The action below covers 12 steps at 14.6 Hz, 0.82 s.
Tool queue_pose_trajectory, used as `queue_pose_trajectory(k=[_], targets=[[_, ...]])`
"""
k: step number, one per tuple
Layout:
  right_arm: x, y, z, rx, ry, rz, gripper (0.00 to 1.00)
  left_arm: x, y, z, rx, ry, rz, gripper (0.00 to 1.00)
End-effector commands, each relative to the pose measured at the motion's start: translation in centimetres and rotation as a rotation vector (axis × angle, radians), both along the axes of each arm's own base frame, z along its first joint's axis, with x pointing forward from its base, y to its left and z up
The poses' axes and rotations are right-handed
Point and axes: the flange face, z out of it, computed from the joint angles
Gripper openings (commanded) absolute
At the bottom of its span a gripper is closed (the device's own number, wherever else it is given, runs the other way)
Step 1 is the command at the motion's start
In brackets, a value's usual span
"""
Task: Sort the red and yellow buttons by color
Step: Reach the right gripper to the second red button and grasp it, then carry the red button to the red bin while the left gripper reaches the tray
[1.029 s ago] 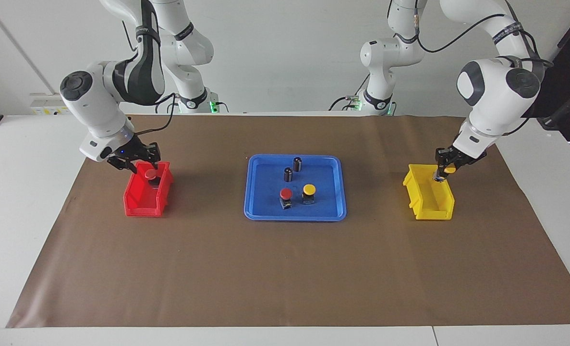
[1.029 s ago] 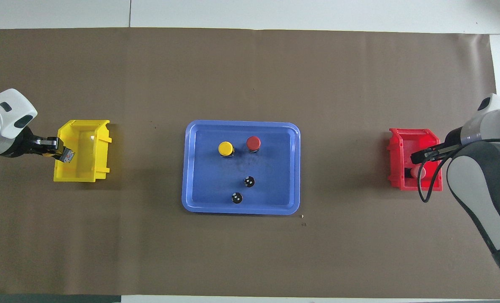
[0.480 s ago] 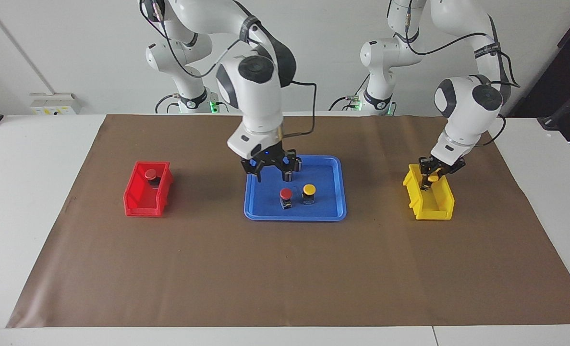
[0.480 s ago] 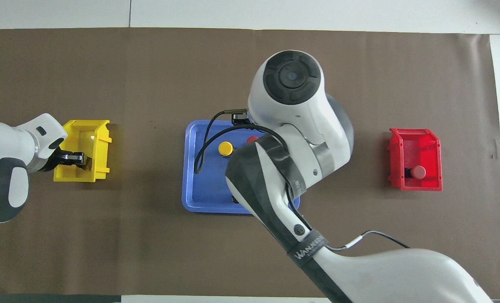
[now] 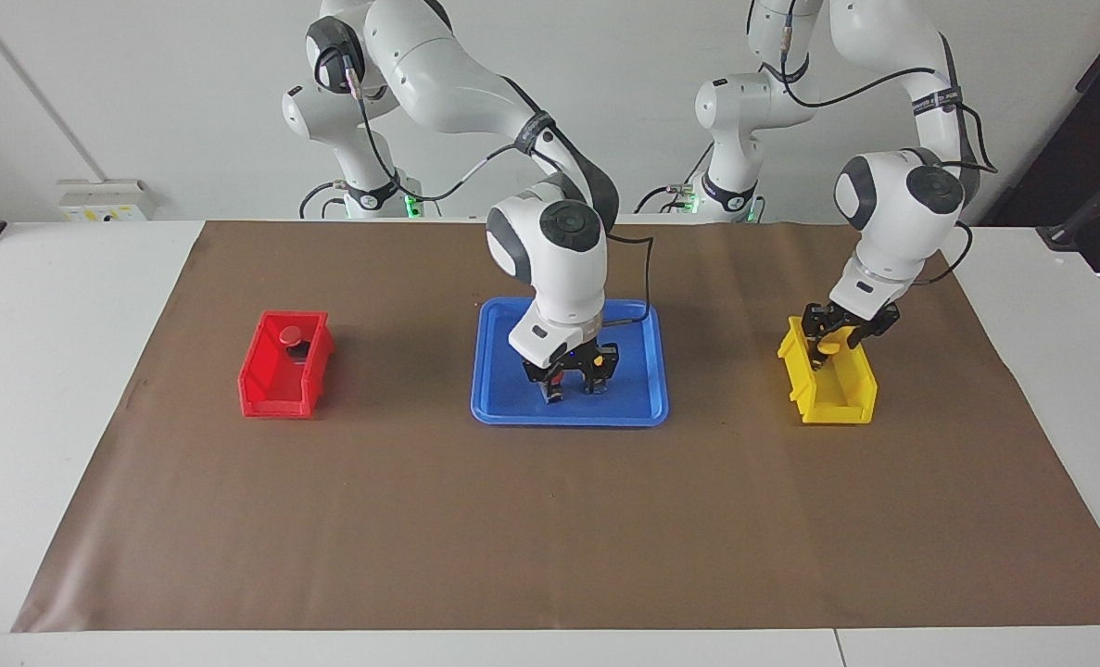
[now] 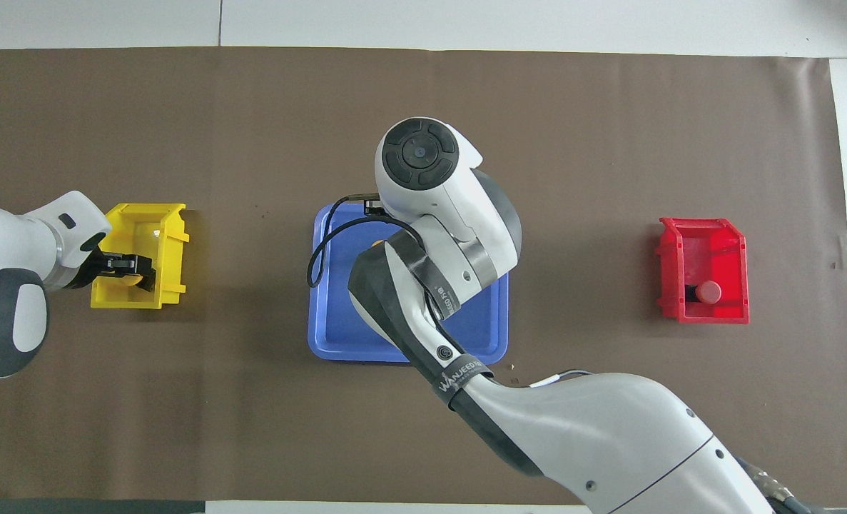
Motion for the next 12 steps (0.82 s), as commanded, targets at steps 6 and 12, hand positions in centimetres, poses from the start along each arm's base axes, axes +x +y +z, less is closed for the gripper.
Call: queue_pose_trajectory(k=[6,12], targets=[[-2.8,-1.7,-1.9,-0.039,0.067,0.028,0.69,2.5,-3.4,13.9,0.037,0.05,-0.044,1.0],[-3.6,-1.9,-2.9,-0.029,0.076,0.032,0.37,2.3,-7.0,12.7,0.026,-0.015,-0.012,1.0]])
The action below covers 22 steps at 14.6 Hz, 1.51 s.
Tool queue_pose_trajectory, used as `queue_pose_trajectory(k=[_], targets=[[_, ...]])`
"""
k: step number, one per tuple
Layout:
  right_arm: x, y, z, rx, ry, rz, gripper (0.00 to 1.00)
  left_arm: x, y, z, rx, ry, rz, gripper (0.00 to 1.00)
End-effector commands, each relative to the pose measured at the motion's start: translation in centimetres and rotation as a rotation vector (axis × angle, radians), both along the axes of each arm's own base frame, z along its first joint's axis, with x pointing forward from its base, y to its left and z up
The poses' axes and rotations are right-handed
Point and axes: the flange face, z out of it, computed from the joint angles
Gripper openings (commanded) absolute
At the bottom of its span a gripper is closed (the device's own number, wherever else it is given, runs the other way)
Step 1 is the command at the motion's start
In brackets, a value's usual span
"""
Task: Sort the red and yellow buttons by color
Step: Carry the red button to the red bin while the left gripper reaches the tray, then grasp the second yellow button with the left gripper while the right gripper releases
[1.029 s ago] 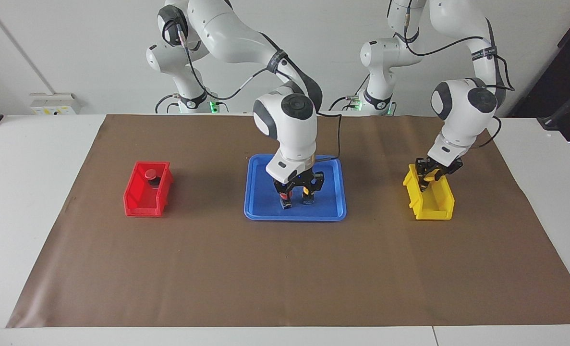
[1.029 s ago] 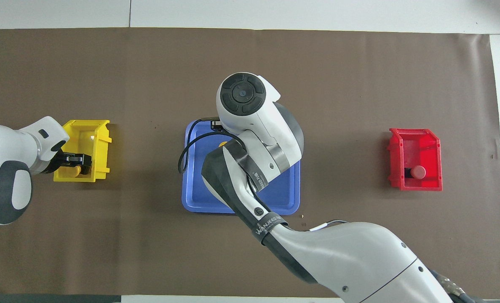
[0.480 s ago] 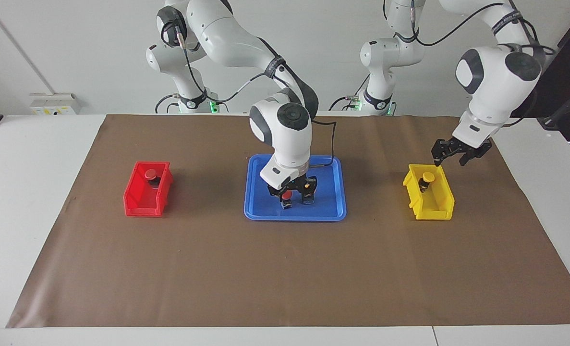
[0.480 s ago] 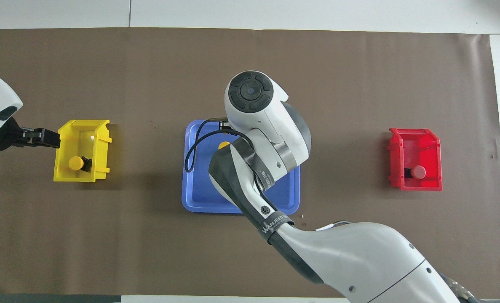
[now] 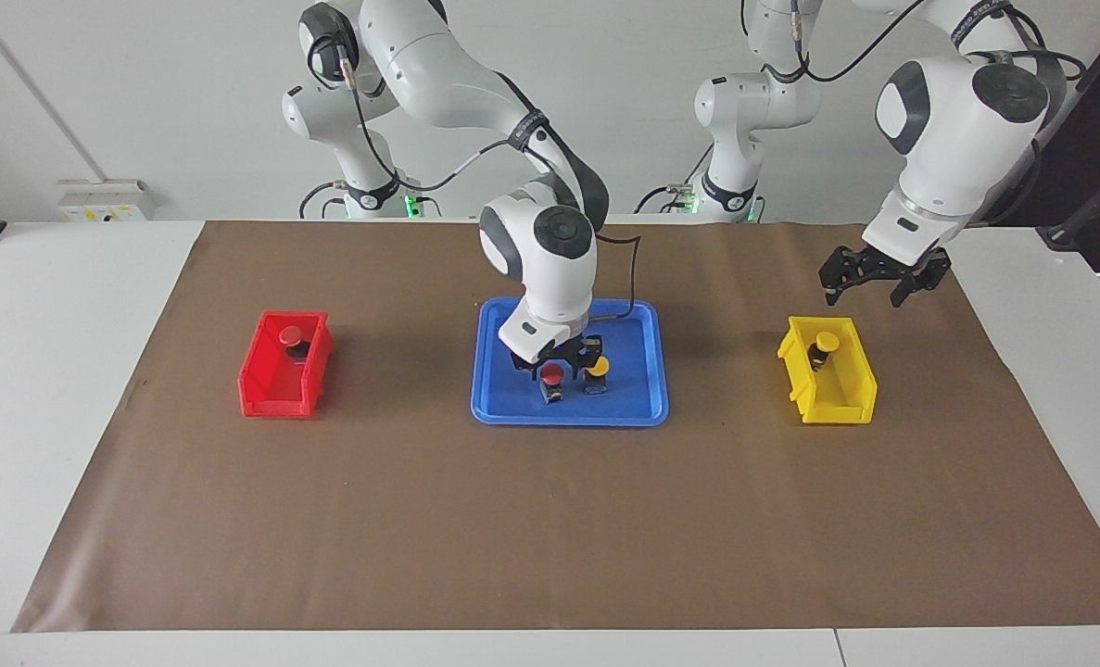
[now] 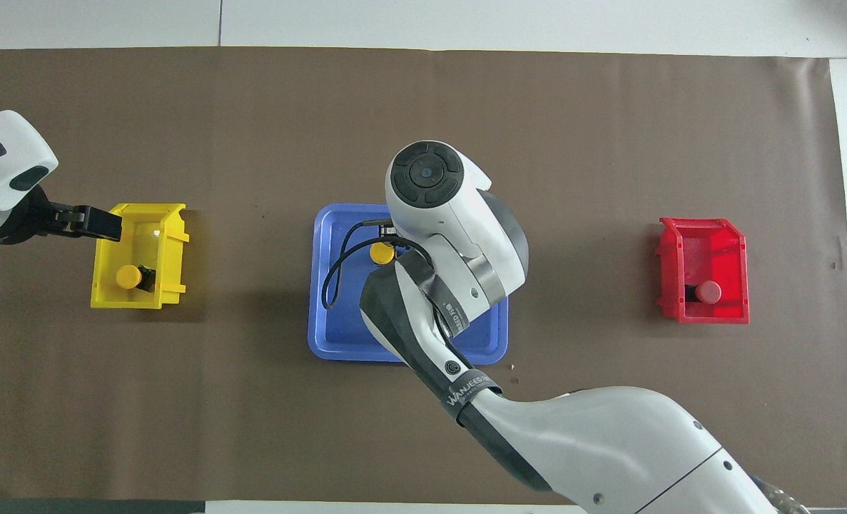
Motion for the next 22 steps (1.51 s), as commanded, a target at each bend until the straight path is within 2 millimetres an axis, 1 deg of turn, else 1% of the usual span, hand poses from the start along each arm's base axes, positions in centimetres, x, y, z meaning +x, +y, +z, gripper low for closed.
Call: queue_pose_trajectory(k=[1,2,3,4,5,6,7,8,9,10,11,12,13,14,15,16,17,18,20,22], targets=[[-0.5,-0.9,0.5,0.014,0.0,0.013,0.18,-0.5,-2.7,-1.3,0.015,-0.036,0.025,1.0],[0.0,-1.1,1.4,0.018,-0.003,0.009,0.07,-0.4,-3.2,-1.7,0.014,-0.037,0.027,1.0],[0.9,-1.6,3.7,0.02,-0.003,0.005,0.07,-0.3,-3.3,-1.9,0.012,-0.042,0.033,1.0],[2.7,-4.3,6.6,0.01,0.014,0.007,0.07,-0.2,-4.0,-2.0,0.01,-0.048,0.035,1.0],[3.4,-7.2,9.4,0.018,0.023,0.048,0.07,0.0,-5.2,-2.5,0.005,-0.058,0.038,1.0],[3.9,-11.9,12.3,0.025,0.03,0.083,0.07,0.2,-8.6,-3.9,-0.009,-0.071,0.047,1.0],[3.6,-18.1,13.6,0.024,0.064,0.092,0.07,-0.4,-14.0,-5.8,-0.027,-0.085,0.075,1.0],[2.8,-24.8,14.5,0.037,0.079,0.126,0.07,-1.1,-18.7,-7.9,-0.037,-0.085,0.111,1.0],[1.8,-30.9,14.5,0.059,0.091,0.174,0.07,-2.1,-22.2,-9.8,-0.04,-0.079,0.121,1.0],[1.0,-35.8,14.1,0.077,0.099,0.204,0.07,-3.0,-25.1,-11.0,-0.051,-0.084,0.106,1.0],[0.6,-39.6,13.1,0.086,0.105,0.212,0.07,-3.9,-27.1,-11.8,-0.056,-0.083,0.107,1.0],[0.2,-42.0,11.7,0.077,0.075,0.209,0.07,-4.6,-28.7,-12.7,-0.063,-0.084,0.116,1.0],[-0.3,-42.9,11.0,0.066,0.055,0.222,0.07,-5.3,-29.8,-13.0,-0.069,-0.085,0.123,1.0],[-1.1,-44.3,9.7,0.06,0.047,0.234,0.07,-5.7,-30.5,-13.2,-0.071,-0.085,0.135,1.0],[-1.7,-45.7,8.8,0.054,0.016,0.249,0.07,-6.2,-31.4,-13.6,-0.072,-0.083,0.138,1.0],[-2.4,-46.5,7.5,0.048,-0.007,0.267,0.07,-6.1,-31.9,-13.8,-0.073,-0.082,0.135,1.0],[-2.9,-46.7,6.7,0.047,-0.01,0.267,0.07,-5.6,-32.3,-14.0,-0.075,-0.082,0.14,1.0],[-3.3,-46.7,5.8,0.047,-0.012,0.266,0.07,-5.2,-32.6,-15.0,-0.07,-0.075,0.151,1.0],[-3.8,-46.6,4.5,0.042,-0.028,0.264,0.07,-4.8,-33.5,-16.5,-0.07,-0.072,0.175,0.94],[-4.0,-46.5,3.3,0.036,-0.042,0.268,0.07,-4.7,-33.6,-16.6,-0.072,-0.073,0.18,0.9]])
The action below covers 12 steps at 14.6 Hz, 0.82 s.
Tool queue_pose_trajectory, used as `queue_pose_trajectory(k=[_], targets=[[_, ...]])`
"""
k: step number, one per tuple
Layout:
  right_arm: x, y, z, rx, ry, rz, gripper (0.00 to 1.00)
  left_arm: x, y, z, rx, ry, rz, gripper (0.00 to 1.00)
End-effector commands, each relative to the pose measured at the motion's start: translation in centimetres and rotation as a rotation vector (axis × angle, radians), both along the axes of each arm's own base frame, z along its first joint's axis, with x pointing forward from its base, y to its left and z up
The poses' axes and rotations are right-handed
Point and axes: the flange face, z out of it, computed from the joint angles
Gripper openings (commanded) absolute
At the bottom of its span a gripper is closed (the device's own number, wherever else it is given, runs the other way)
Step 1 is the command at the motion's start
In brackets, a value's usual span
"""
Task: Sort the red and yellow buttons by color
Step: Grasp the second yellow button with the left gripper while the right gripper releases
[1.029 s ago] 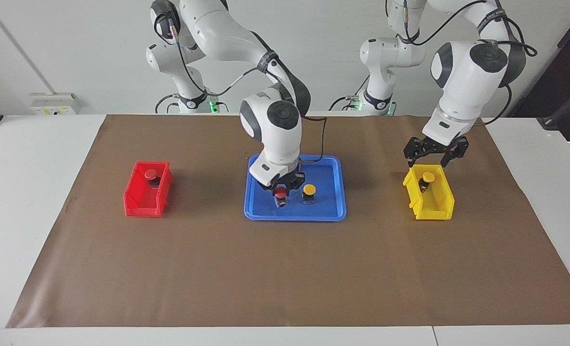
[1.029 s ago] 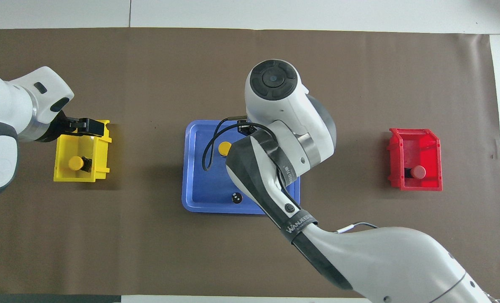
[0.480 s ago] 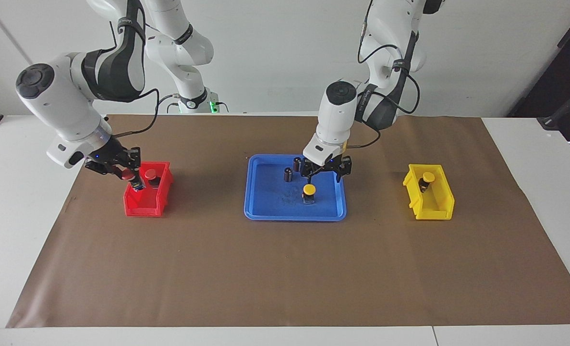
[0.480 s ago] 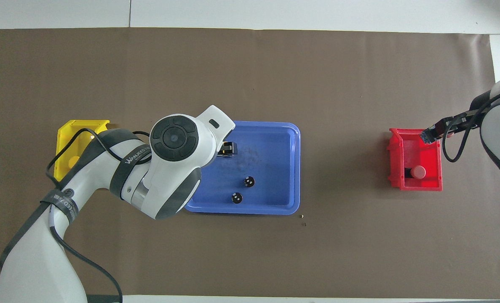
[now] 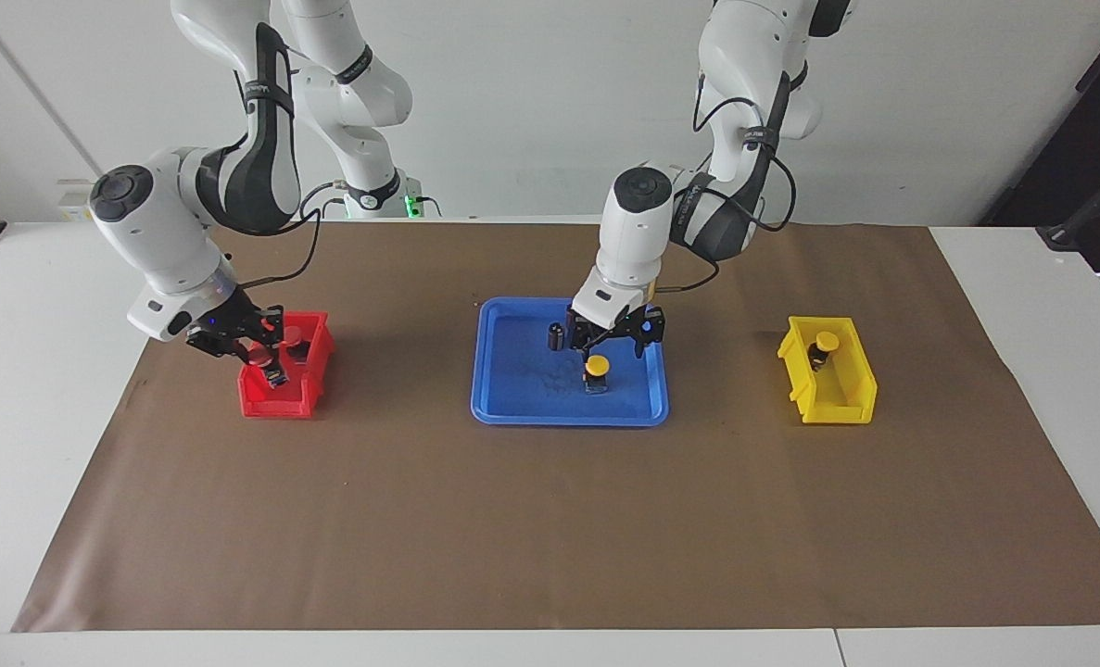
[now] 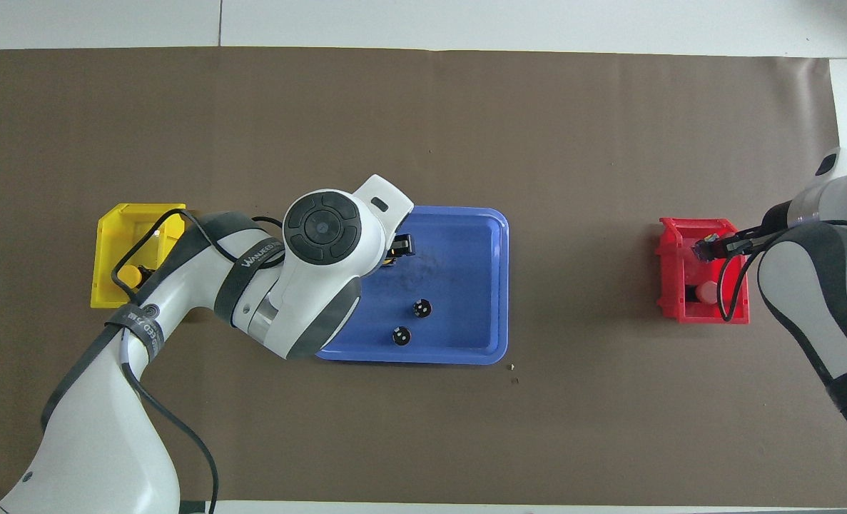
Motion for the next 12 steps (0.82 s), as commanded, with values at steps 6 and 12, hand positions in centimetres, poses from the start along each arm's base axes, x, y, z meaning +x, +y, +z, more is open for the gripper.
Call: queue_pose_trajectory(k=[6,12], targets=[[-1.8,0.3,-2.4,-0.017,-0.071,0.022,0.09,0.5,-1.4,0.0,0.007,-0.019,0.062,0.01],[-1.2,0.1,-1.4,-0.015,-0.052,0.031,0.7,5.6,4.9,6.6,0.083,0.017,0.147,0.01]])
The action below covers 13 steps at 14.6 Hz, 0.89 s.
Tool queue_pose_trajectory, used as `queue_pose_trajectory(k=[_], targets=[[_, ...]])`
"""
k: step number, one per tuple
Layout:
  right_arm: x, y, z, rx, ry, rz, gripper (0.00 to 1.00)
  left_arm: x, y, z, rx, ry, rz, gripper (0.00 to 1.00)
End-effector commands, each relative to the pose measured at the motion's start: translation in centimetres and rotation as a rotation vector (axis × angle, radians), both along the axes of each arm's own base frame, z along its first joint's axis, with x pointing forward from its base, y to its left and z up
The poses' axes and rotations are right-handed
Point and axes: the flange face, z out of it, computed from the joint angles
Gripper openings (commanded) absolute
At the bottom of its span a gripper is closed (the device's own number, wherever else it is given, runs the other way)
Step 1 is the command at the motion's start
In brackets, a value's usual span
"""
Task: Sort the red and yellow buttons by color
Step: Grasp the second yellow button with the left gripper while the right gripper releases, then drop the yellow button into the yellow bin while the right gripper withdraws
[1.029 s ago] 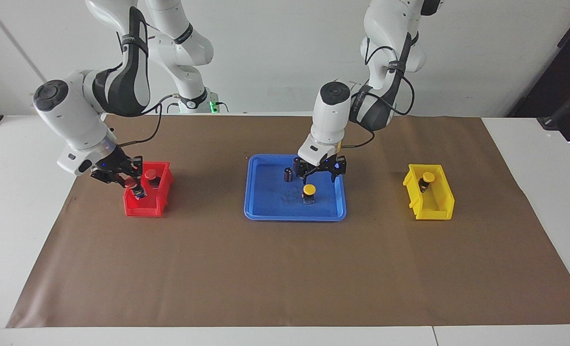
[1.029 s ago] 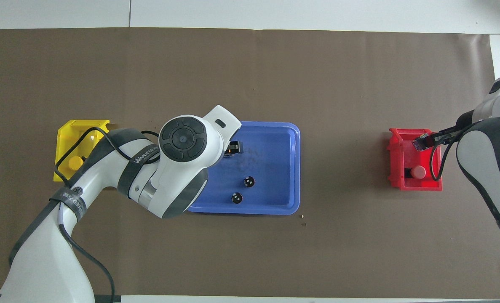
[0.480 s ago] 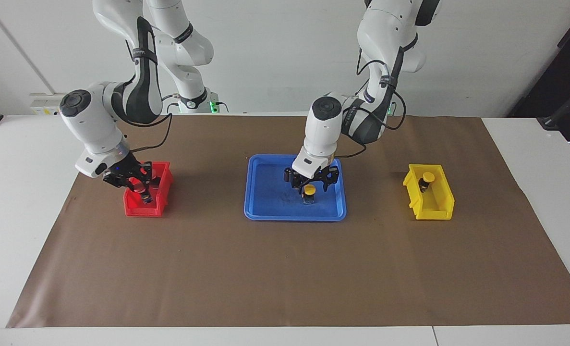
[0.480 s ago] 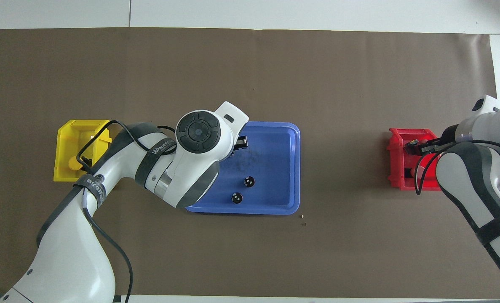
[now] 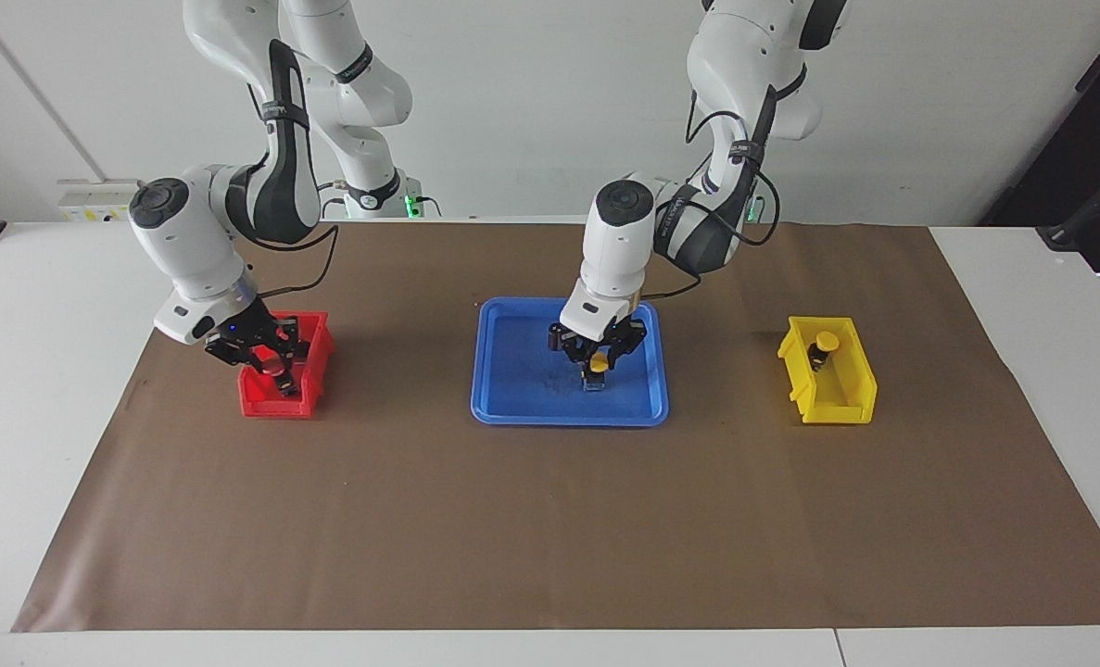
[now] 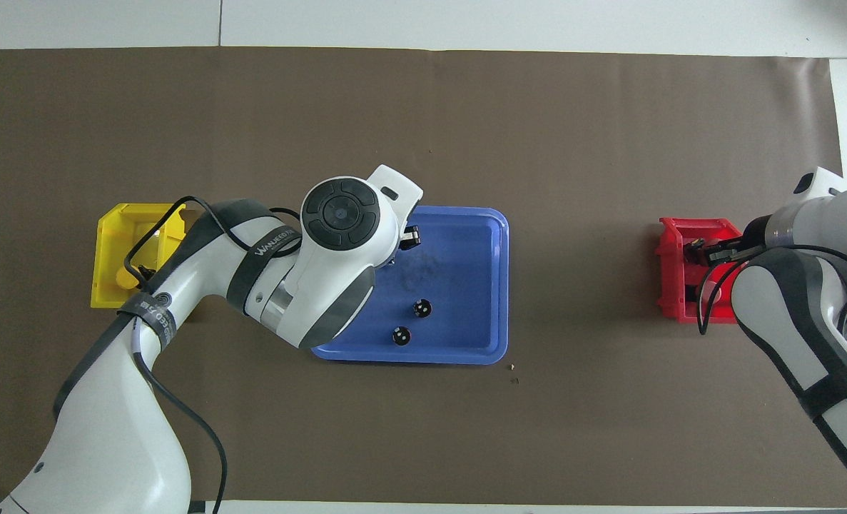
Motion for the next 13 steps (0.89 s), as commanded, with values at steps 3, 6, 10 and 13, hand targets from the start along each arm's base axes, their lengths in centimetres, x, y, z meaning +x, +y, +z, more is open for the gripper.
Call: queue_pose_trajectory(k=[3,6,10,13], targets=[[2.8,-0.1,6.3,0.008,0.059,0.041,0.9,8.2,17.4,11.6,0.086,0.048,-0.063,0.01],[4.1,0.4,13.3,0.012,0.057,0.036,1.0,10.1,27.5,12.1,0.085,0.066,-0.149,0.01],[2.9,0.8,19.9,0.019,0.138,-0.087,1.0,9.7,34.8,9.2,0.078,0.027,-0.202,0.01],[1.1,0.8,23.0,0.017,0.146,-0.138,1.0,7.5,37.2,5.8,0.075,-0.019,-0.218,0.01]])
